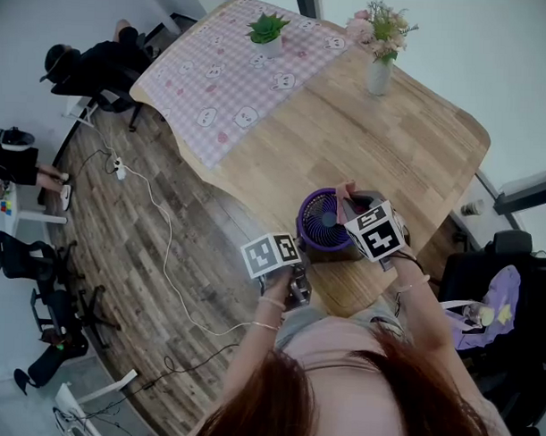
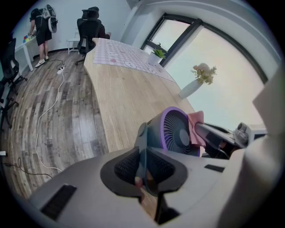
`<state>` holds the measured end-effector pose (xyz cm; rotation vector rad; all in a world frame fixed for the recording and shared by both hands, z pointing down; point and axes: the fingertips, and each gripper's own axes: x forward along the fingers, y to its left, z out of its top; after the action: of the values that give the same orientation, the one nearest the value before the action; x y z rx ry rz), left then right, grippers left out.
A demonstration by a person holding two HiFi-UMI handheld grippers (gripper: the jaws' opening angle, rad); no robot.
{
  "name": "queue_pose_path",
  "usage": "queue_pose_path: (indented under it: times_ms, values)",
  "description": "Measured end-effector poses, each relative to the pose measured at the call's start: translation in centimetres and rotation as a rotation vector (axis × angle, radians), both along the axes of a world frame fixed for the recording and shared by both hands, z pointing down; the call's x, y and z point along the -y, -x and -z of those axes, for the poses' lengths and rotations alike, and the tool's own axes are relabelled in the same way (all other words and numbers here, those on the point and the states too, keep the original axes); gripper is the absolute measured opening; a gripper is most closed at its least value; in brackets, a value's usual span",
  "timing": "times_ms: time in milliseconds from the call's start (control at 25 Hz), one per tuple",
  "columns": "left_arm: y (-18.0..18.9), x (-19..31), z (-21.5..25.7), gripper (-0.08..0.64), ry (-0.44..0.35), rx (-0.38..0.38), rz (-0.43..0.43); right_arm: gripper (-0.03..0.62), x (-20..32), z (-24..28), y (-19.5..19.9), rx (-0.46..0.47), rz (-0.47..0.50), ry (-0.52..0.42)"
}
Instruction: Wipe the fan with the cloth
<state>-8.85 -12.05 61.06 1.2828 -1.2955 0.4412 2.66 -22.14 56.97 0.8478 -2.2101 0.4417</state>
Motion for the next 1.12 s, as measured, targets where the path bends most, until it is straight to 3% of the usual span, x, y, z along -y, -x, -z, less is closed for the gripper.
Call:
queue_pose_path:
  times_ms: [1120]
  values:
    - [0.0,-0.1,0.1,0.049,-0.002,-0.008,0.028,0.023,-6.3,0.2,-1.2,0.089,-0.063,0.062]
